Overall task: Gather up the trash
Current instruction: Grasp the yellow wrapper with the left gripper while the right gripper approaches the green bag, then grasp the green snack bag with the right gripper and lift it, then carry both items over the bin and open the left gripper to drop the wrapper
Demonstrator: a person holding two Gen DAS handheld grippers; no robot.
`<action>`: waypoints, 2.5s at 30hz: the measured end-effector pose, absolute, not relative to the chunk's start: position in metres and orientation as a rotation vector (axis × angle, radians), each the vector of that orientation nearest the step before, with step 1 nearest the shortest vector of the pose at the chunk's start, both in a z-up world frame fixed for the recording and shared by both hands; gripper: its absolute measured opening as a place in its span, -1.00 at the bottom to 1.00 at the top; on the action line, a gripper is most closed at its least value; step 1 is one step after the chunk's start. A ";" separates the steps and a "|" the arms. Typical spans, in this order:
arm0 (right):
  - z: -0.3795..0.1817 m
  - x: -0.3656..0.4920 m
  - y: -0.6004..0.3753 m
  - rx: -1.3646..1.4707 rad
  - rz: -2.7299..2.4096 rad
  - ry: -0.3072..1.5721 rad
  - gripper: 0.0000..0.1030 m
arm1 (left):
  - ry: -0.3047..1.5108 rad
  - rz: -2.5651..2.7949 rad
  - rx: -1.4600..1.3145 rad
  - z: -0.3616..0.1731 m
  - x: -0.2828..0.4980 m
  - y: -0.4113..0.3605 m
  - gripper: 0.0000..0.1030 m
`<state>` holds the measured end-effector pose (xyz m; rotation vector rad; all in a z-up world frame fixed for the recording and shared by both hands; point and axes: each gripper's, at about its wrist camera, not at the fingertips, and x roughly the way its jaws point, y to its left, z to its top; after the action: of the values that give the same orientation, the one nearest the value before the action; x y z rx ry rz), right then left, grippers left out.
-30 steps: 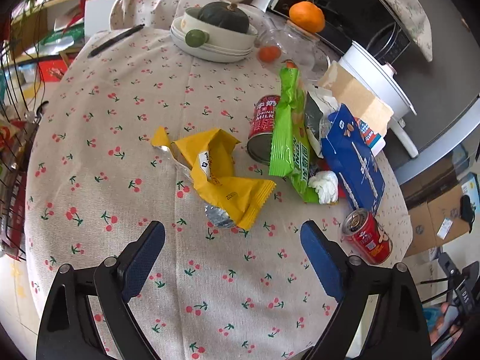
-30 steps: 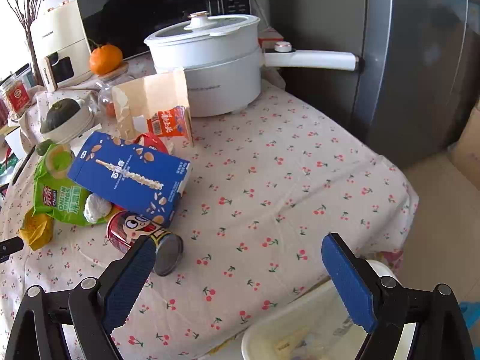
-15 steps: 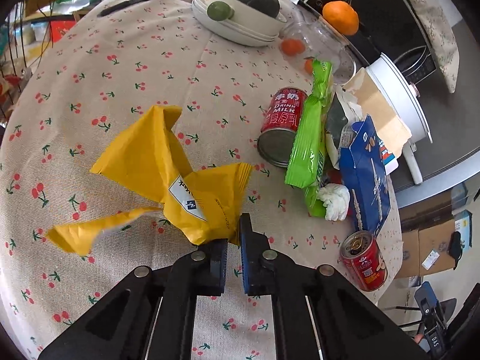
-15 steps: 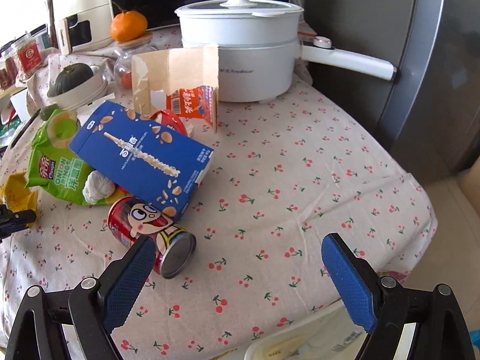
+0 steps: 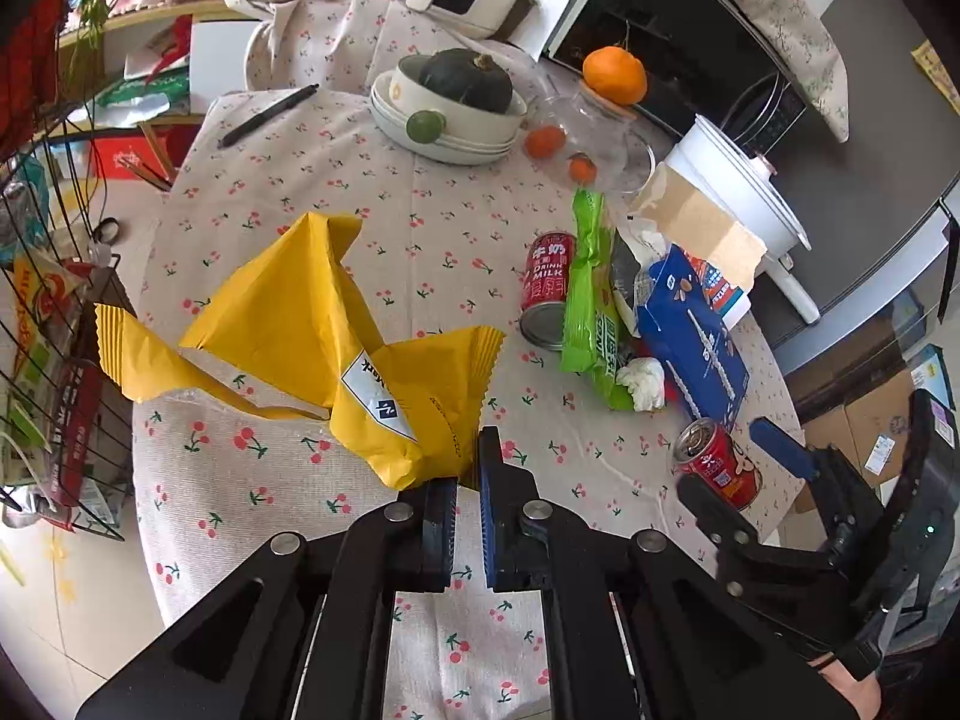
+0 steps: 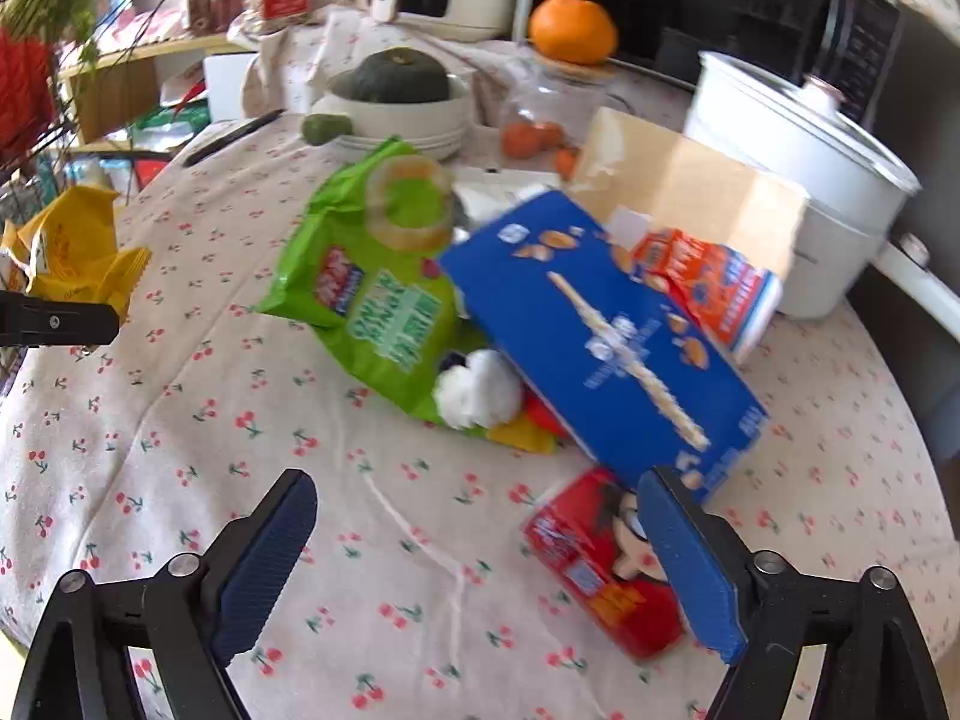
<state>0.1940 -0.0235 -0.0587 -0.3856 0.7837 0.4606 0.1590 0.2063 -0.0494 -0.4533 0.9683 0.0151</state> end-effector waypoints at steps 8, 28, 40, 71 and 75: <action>-0.094 0.230 0.054 -0.424 0.464 0.799 0.28 | 0.953 0.011 -0.436 -0.040 0.143 0.223 -0.88; -0.034 0.241 0.034 -0.229 0.482 0.754 -0.86 | 0.941 0.010 -0.445 -0.036 0.135 0.226 -0.88; 0.069 0.209 -0.019 0.045 0.590 0.611 -0.87 | 0.911 -0.035 -0.401 -0.024 0.128 0.204 -0.88; 0.033 0.055 -0.331 0.214 0.191 0.649 -0.86 | 0.872 -0.572 0.053 -0.026 0.075 -0.106 -0.87; 0.016 0.050 -0.354 0.217 0.173 0.703 -0.86 | 0.915 -0.671 0.104 -0.053 0.073 -0.152 -0.87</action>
<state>0.0498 -0.3539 0.0162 0.2170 0.7028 0.1733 0.0729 -0.1519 -0.0532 0.1039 0.9151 -0.6708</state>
